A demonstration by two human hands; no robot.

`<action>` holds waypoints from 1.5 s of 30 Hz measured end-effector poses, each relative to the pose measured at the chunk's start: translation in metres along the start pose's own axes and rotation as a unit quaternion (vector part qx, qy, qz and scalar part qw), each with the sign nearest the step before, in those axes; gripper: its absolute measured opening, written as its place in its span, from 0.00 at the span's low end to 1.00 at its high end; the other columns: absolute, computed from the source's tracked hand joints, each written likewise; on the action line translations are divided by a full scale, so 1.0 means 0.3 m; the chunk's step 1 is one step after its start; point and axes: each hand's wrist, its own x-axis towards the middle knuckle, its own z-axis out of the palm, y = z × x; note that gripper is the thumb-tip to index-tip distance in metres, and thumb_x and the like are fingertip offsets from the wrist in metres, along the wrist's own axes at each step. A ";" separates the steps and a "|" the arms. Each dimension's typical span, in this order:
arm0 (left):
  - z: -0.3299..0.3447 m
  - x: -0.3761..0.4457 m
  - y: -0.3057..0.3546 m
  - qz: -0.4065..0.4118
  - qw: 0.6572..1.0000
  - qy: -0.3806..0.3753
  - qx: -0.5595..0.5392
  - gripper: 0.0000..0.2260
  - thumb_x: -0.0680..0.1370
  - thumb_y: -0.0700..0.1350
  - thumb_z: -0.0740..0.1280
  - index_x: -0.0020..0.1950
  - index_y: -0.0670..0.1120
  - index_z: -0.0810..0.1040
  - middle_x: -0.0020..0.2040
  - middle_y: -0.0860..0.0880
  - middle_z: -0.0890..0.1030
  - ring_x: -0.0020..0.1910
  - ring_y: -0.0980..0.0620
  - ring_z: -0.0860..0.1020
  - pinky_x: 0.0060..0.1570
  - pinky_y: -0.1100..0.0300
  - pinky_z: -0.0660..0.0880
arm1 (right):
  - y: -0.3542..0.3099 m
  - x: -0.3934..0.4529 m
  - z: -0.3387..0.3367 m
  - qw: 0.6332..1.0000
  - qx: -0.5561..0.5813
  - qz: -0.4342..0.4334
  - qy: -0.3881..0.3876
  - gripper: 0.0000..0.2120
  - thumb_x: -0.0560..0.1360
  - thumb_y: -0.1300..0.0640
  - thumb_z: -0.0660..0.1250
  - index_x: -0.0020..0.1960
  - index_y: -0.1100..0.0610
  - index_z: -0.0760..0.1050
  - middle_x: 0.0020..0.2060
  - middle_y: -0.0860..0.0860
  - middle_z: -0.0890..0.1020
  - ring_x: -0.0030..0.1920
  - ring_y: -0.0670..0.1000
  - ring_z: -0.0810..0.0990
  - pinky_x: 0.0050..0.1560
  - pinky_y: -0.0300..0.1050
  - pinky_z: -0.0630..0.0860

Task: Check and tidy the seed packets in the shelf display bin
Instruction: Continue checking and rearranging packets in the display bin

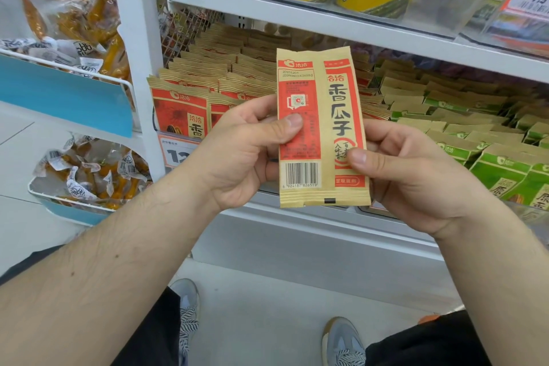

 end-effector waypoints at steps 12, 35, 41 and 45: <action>0.015 0.005 -0.024 0.028 0.997 -0.001 0.074 0.20 0.74 0.52 0.65 0.63 0.43 0.76 0.45 0.50 0.83 0.39 0.55 0.80 0.40 0.61 0.76 | 0.037 0.036 0.162 0.922 0.370 0.114 -0.013 0.14 0.69 0.57 0.64 0.52 0.60 0.79 0.33 0.53 0.77 0.29 0.48 0.68 0.32 0.40 0.67; 0.024 -0.012 0.010 0.018 0.994 0.078 0.075 0.20 0.66 0.45 0.72 0.58 0.45 0.79 0.50 0.44 0.85 0.43 0.45 0.85 0.42 0.46 0.82 | 0.042 0.024 0.091 0.979 -0.005 -0.096 0.179 0.07 0.67 0.57 0.69 0.40 0.62 0.78 0.33 0.55 0.84 0.32 0.52 0.83 0.29 0.45 0.78; 0.006 -0.022 0.021 0.056 0.968 0.005 0.243 0.16 0.64 0.43 0.75 0.51 0.47 0.81 0.46 0.48 0.86 0.46 0.50 0.85 0.44 0.56 0.82 | 0.040 0.026 0.039 0.985 -0.042 -0.086 0.145 0.17 0.61 0.53 0.80 0.47 0.58 0.82 0.43 0.59 0.85 0.40 0.57 0.83 0.39 0.55 0.80; 0.010 -0.032 0.027 0.059 0.938 -0.043 0.338 0.13 0.71 0.41 0.76 0.53 0.51 0.83 0.48 0.52 0.86 0.48 0.52 0.84 0.50 0.53 0.81 | 0.017 0.005 0.018 0.989 -0.011 -0.090 0.121 0.11 0.64 0.60 0.76 0.43 0.59 0.77 0.31 0.53 0.83 0.23 0.47 0.76 0.21 0.34 0.69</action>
